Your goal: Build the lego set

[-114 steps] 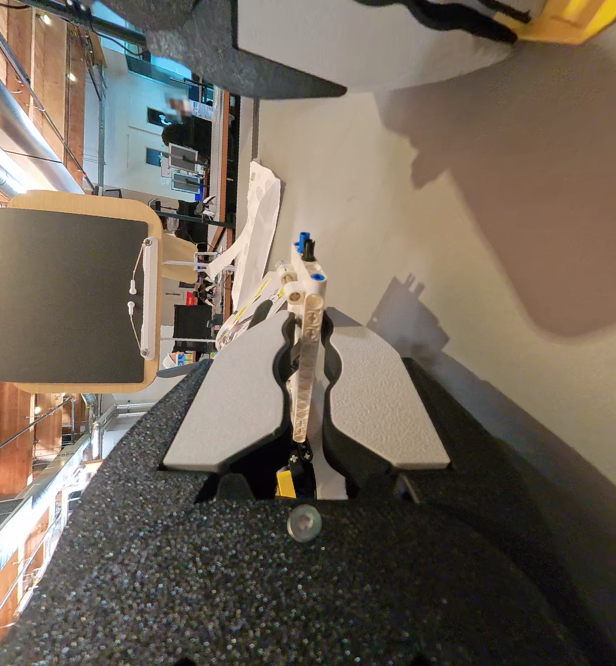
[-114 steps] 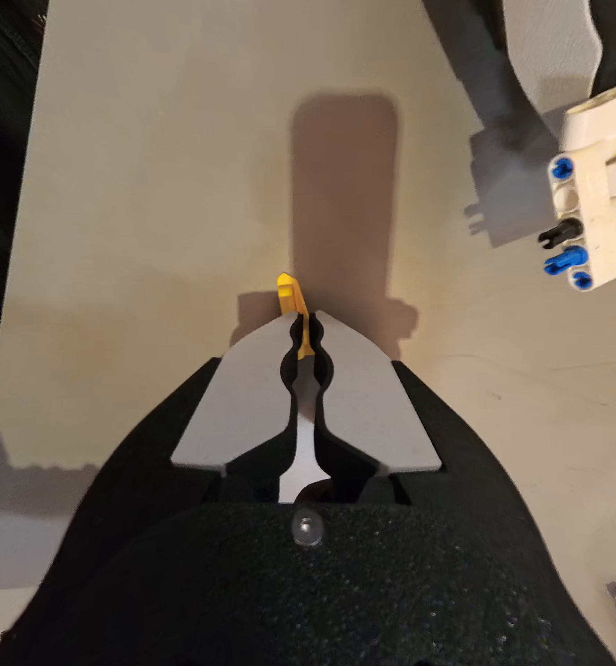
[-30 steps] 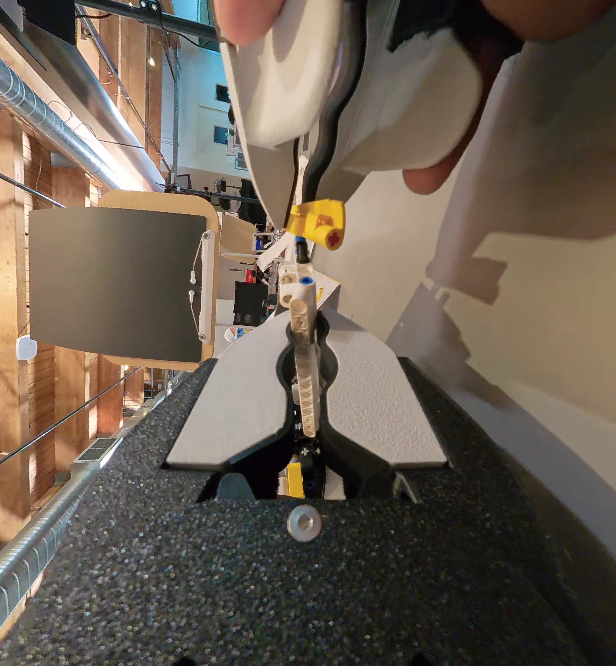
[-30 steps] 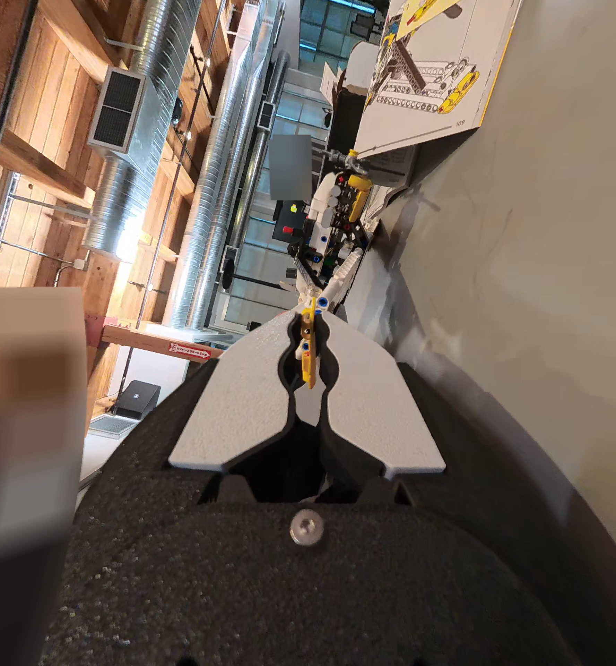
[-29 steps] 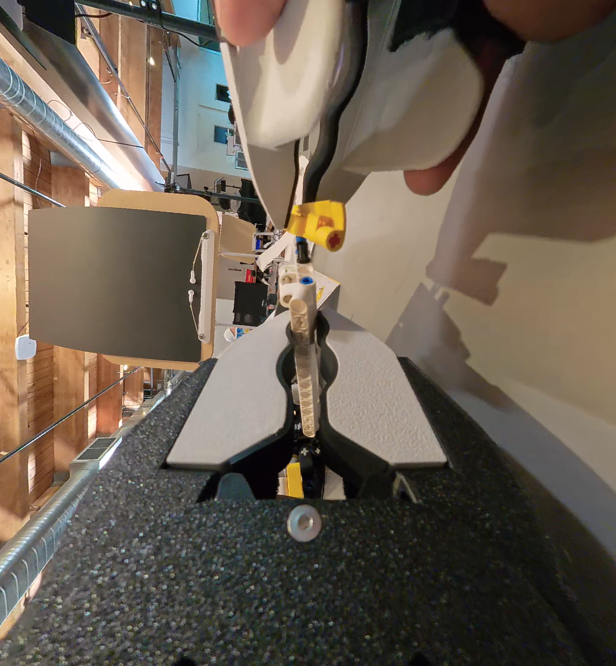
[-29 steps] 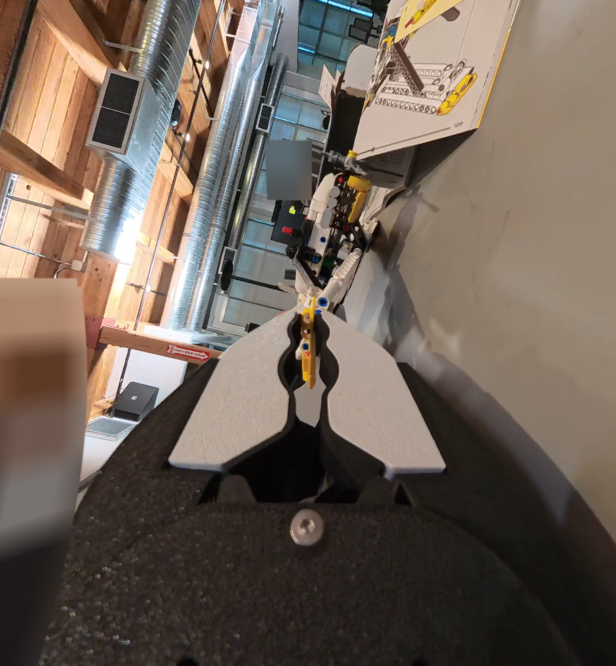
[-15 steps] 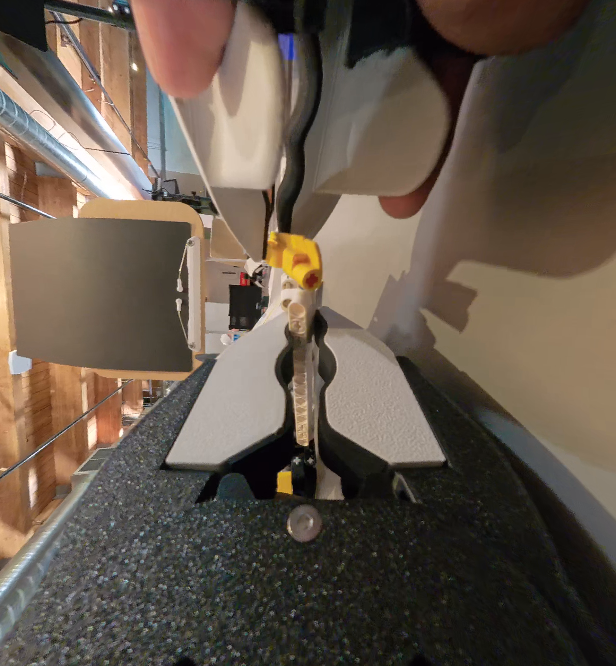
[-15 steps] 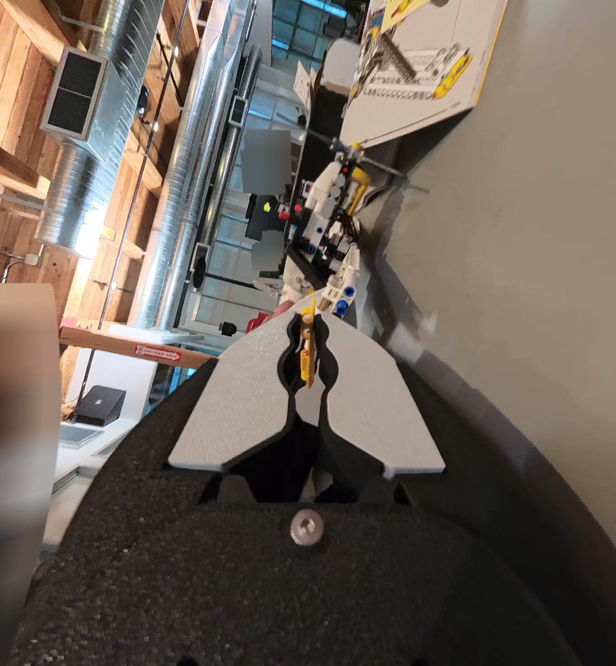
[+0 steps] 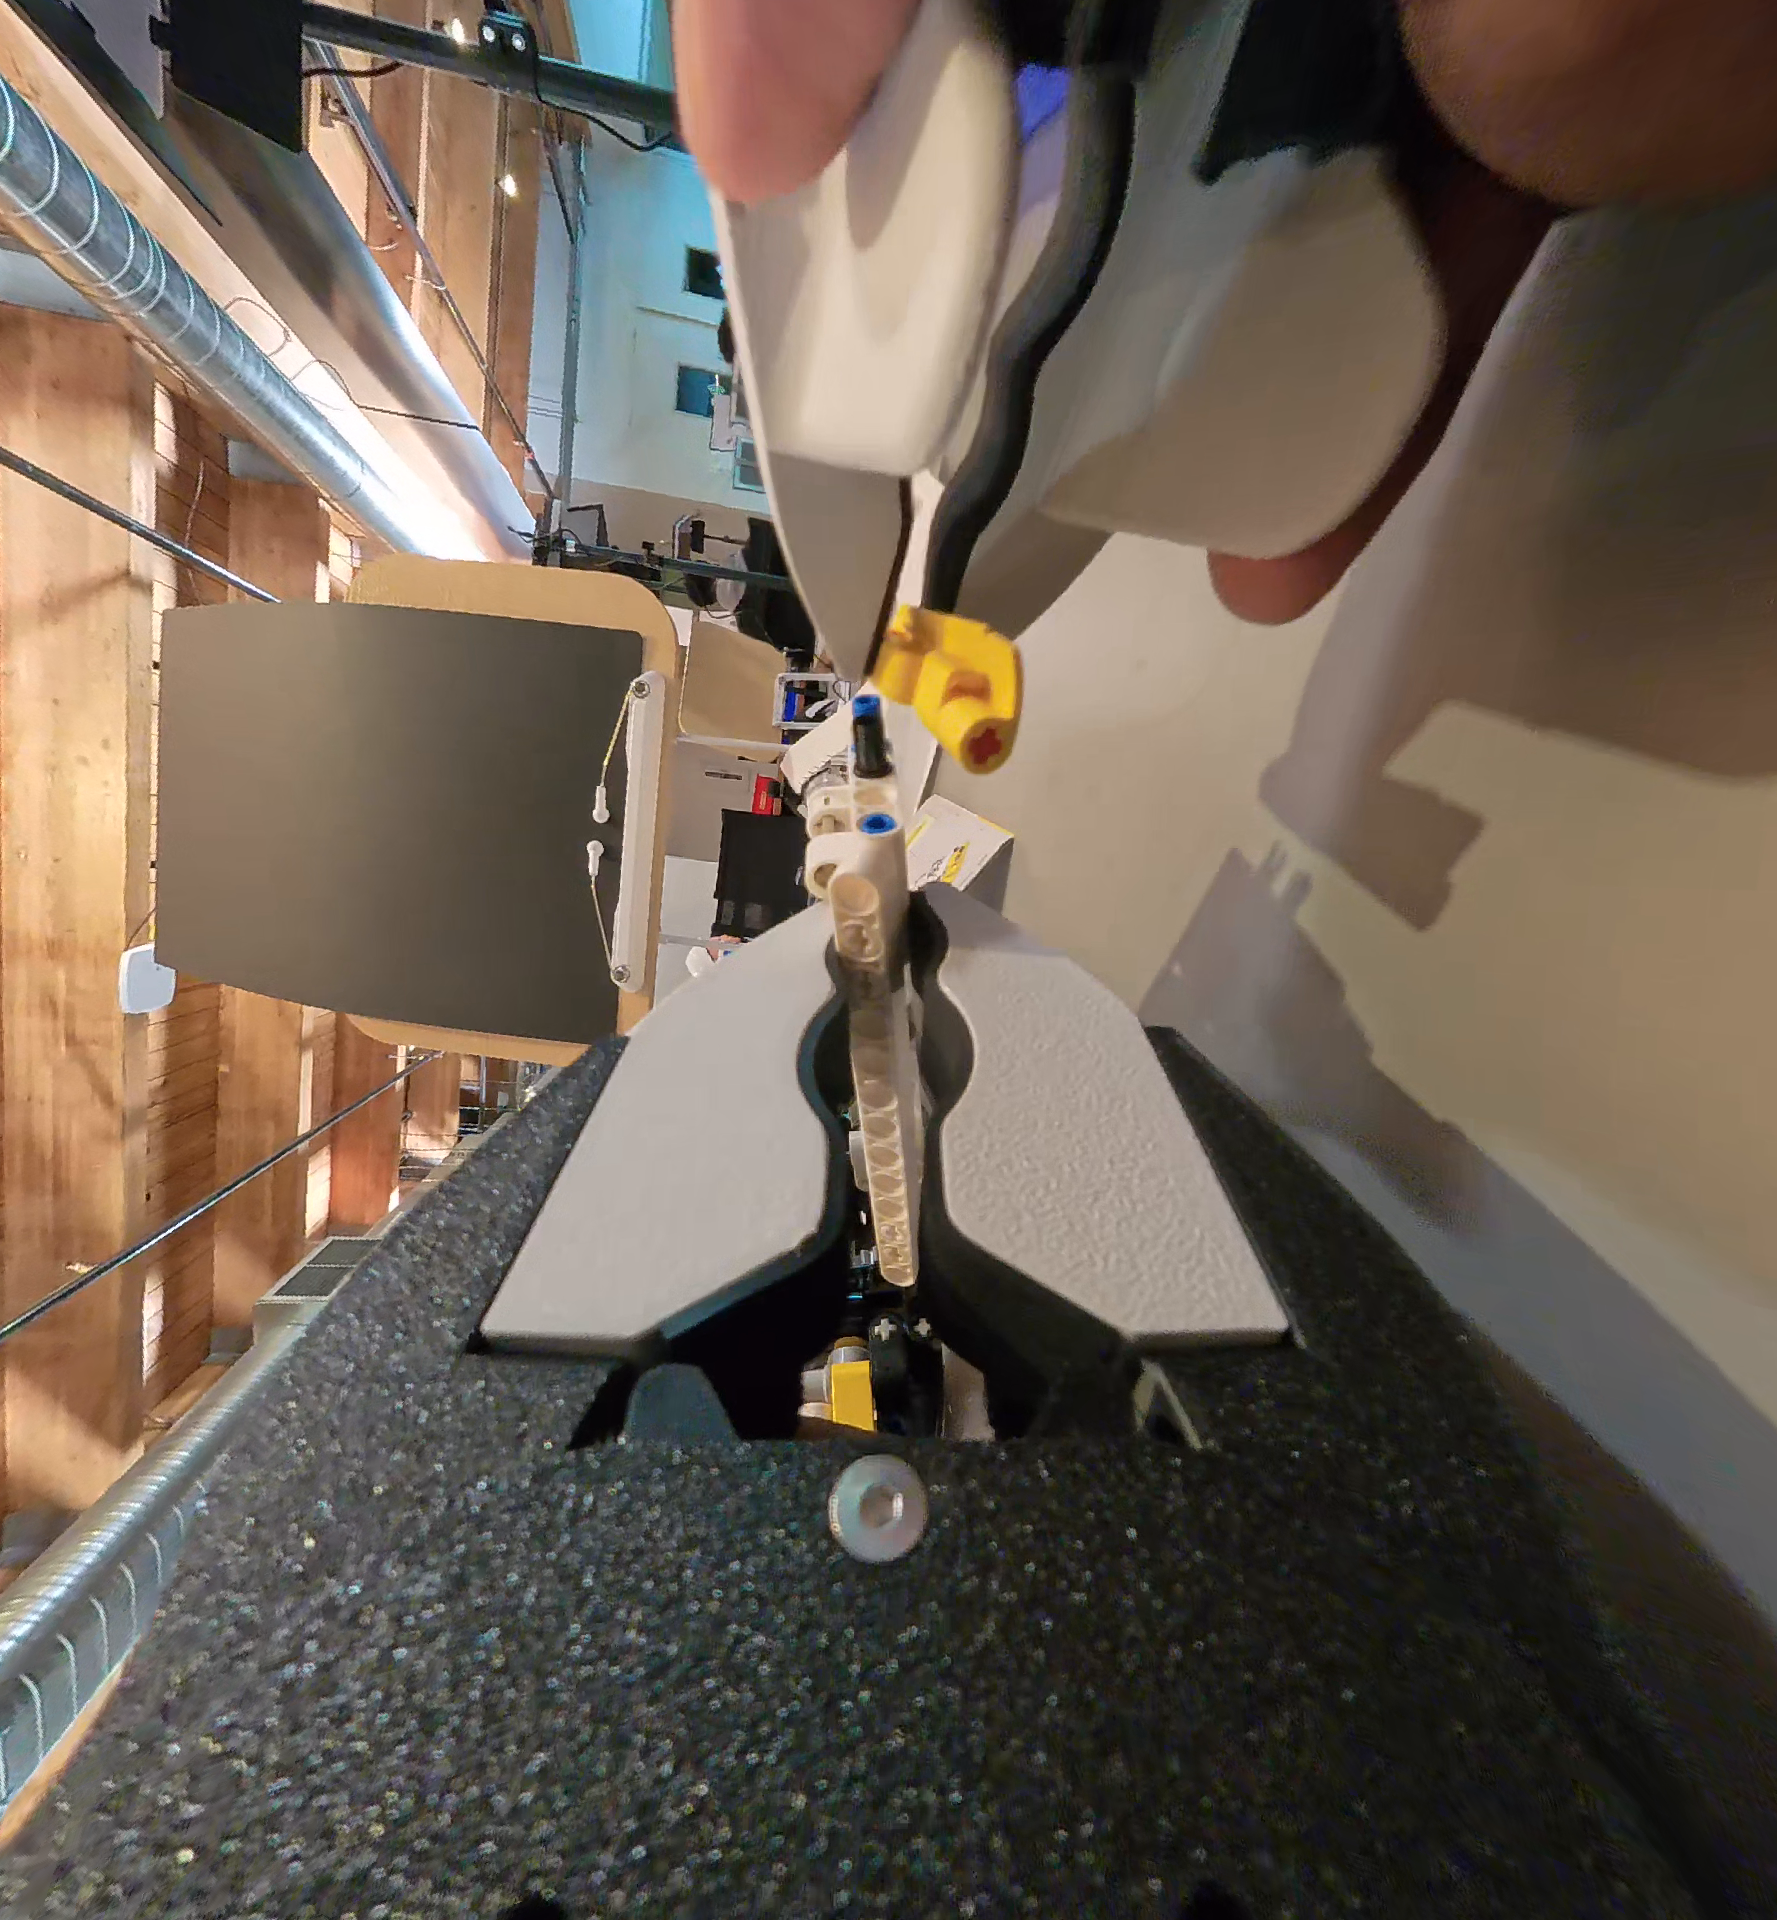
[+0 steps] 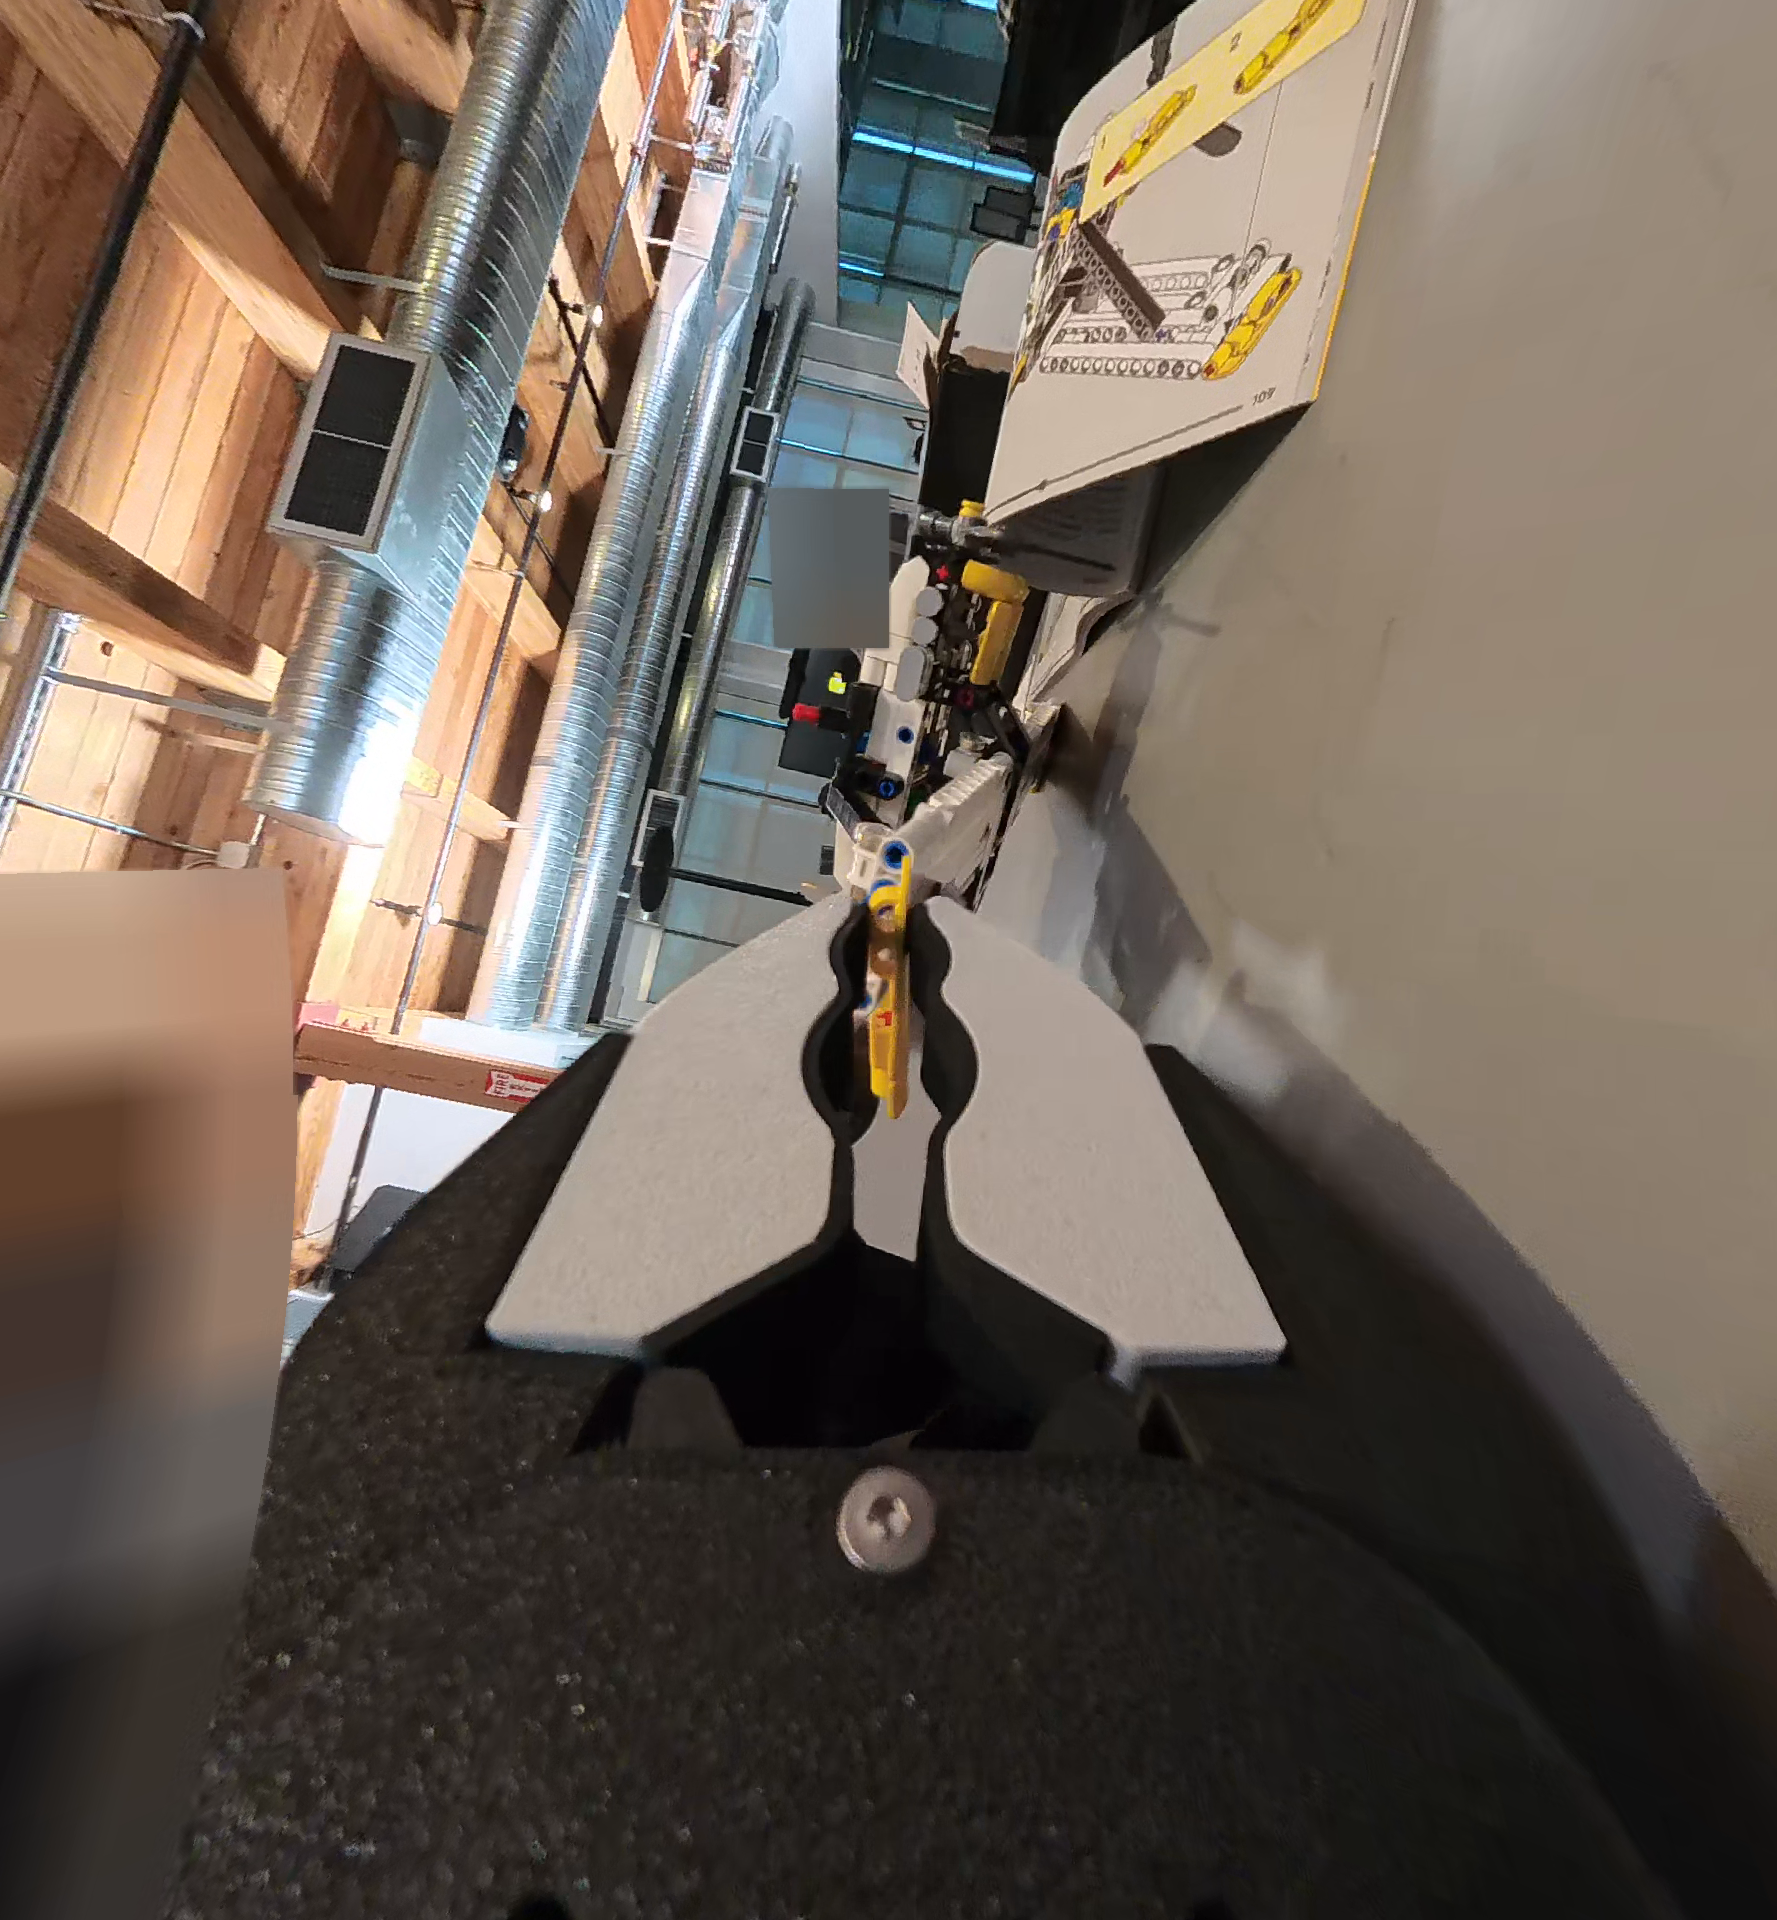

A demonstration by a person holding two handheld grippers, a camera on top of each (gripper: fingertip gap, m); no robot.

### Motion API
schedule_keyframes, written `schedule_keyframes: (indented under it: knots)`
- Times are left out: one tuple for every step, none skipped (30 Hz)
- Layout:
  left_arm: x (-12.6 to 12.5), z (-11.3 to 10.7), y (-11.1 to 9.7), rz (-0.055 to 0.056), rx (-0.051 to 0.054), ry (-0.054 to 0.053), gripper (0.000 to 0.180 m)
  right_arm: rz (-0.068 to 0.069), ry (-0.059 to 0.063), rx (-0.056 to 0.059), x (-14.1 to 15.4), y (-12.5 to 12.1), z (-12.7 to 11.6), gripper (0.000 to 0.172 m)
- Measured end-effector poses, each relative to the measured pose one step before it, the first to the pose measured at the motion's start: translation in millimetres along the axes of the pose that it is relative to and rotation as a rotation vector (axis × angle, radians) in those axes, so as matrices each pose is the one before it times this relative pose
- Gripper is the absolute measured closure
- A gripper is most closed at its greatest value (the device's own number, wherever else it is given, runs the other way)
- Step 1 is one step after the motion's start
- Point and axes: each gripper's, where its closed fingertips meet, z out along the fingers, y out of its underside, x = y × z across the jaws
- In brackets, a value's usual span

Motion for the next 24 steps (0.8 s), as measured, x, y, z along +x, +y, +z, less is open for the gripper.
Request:
schedule_keyframes:
  knots:
    - [0.35,-0.12,-0.59,0.0046,0.0013,-0.001,0.173,0.0026,-0.0049,-0.0021,-0.51,0.55,0.57,0.165]
    - [0.0,-0.29,-0.95,0.0026,0.0043,-0.0028,0.173,0.0024,-0.0042,-0.0003,-0.32,0.36,0.47,0.165]
    - [0.26,0.01,0.03,0.0055,-0.0019,-0.0015,0.173,0.0017,0.0007,0.0023,0.19,-0.39,0.17,0.165]
    - [0.53,0.09,-0.26,0.0079,0.0008,-0.0005,0.173,0.0014,0.0017,0.0021,0.32,-0.34,-0.07,0.165]
    - [0.08,-0.05,-0.04,0.0104,-0.0004,-0.0032,0.173,0.0011,0.001,0.0002,0.16,-0.09,-0.05,0.165]
    - [0.18,0.05,0.12,0.0091,-0.0008,-0.0021,0.173,-0.002,0.0033,-0.0006,0.28,0.03,-0.02,0.165]
    - [0.16,0.05,0.08,0.0083,-0.0007,-0.002,0.173,-0.0027,0.0037,-0.0004,0.16,0.09,-0.01,0.165]
    - [-0.18,-0.1,0.19,0.0113,-0.0019,-0.0046,0.173,-0.001,0.0017,-0.0007,0.08,0.13,0.03,0.165]
    - [0.18,0.07,0.1,0.0099,-0.0035,-0.0034,0.173,-0.0003,0.0022,-0.0003,0.1,0.09,0.05,0.165]
    - [0.4,0.06,0.1,0.011,-0.0028,-0.0025,0.173,-0.001,0.0045,0.0001,0.44,0.0,-0.06,0.165]
    - [0.21,0.15,0.12,0.0075,-0.0012,-0.0027,0.173,-0.0016,0.0048,0.0002,0.42,0.06,0.01,0.165]
    - [0.2,-0.03,0.08,0.0047,-0.0012,-0.0013,0.173,-0.0005,0.0028,-0.0002,0.2,0.07,0.06,0.165]
    - [0.13,0.05,0.1,0.0053,-0.0009,-0.0007,0.173,0.0009,0.002,-0.0005,0.29,0.11,0.1,0.164]
    - [0.03,-0.05,0.03,0.0042,-0.0004,-0.0021,0.173,0.0011,0.0011,-0.0007,0.18,0.06,0.02,0.164]
    - [-0.04,-0.07,0.03,0.0032,-0.0005,-0.0025,0.173,0.0007,-0.0002,-0.0007,-0.08,0.12,0.09,0.164]
    - [0.04,0.01,0.03,0.0027,0.0006,-0.0012,0.173,0.0015,-0.0007,-0.0004,0.01,0.03,0.04,0.165]
    - [0.12,0.11,-0.13,0.0011,0.0012,-0.0008,0.173,0.0026,-0.0007,-0.0005,0.05,-0.02,-0.03,0.165]
    - [-0.05,-0.04,-0.13,0.0006,0.0005,-0.0001,0.173,0.0034,-0.0017,-0.0005,0.06,-0.05,-0.1,0.165]
    - [-0.16,-0.08,-0.03,0.0034,0.0005,-0.0025,0.173,0.0022,-0.0017,-0.0001,0.01,0.08,-0.03,0.165]
    - [0.05,-0.13,-0.06,0.0009,-0.001,-0.0016,0.173,-0.0011,0.0002,0.0004,-0.1,-0.04,-0.04,0.165]
    - [-0.07,-0.09,-0.12,0.0025,-0.0005,-0.0016,0.173,-0.002,0.0012,0.001,0.05,0.08,-0.1,0.165]
    - [0.14,-0.02,-0.09,0.0068,-0.001,-0.0022,0.173,-0.0005,0.0016,0.001,0.11,0.05,-0.03,0.165]
    - [0.31,-0.12,-0.15,0.0079,-0.0006,-0.0011,0.173,0.0,0.0034,0.0006,0.39,0.17,-0.15,0.165]
    - [0.46,-0.12,-0.23,0.0059,0.0005,-0.0003,0.173,-0.0019,0.0057,0.0003,0.52,0.15,-0.16,0.165]
